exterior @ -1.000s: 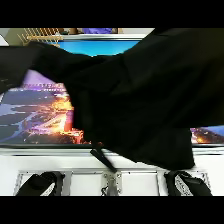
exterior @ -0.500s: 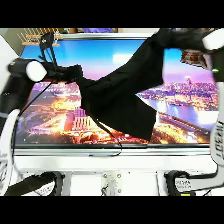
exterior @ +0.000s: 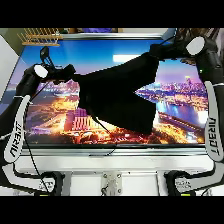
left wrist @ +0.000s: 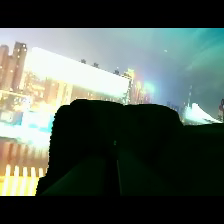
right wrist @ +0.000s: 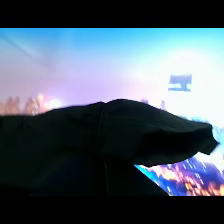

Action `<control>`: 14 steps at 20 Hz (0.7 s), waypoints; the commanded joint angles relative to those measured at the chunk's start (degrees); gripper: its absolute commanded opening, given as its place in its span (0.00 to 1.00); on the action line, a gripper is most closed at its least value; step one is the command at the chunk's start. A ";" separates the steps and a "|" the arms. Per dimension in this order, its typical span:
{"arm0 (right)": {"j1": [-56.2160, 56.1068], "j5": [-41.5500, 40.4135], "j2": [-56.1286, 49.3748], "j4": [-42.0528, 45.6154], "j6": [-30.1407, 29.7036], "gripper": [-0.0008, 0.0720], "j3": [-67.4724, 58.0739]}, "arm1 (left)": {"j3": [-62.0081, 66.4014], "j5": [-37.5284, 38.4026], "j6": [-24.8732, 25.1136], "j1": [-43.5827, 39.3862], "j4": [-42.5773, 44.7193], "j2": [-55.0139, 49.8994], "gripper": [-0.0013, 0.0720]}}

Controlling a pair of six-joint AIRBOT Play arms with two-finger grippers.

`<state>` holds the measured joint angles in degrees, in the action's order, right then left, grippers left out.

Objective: Fold the clothes and pants, and hang the long-sleeved shirts on hangers.

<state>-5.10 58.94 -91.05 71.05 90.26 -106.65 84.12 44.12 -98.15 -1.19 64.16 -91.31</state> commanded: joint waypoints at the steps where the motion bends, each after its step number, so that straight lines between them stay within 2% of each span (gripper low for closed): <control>1: -2.75 10.93 6.84 9.73 0.17 0.03 5.14 | 0.02 7.61 8.00 2.84 -5.66 -0.59 0.04; 4: -5.14 13.44 15.50 12.48 3.67 0.03 17.68 | -0.11 15.17 10.21 2.84 -5.14 -0.55 0.04; 8: -7.91 13.57 28.55 12.33 10.80 0.03 38.71 | -0.15 19.69 10.32 2.84 -5.11 -0.50 0.04; 10: -10.34 13.57 33.97 12.07 14.21 0.03 47.71 | -0.74 21.64 10.29 2.78 -2.01 -0.50 0.04; 14: -14.91 13.57 38.66 5.09 16.28 0.03 59.91 | -6.49 21.77 10.19 2.93 0.63 -0.55 0.04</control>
<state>-17.06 71.75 -56.34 80.29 103.70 -55.83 80.95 64.60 -88.16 1.54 62.63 -91.81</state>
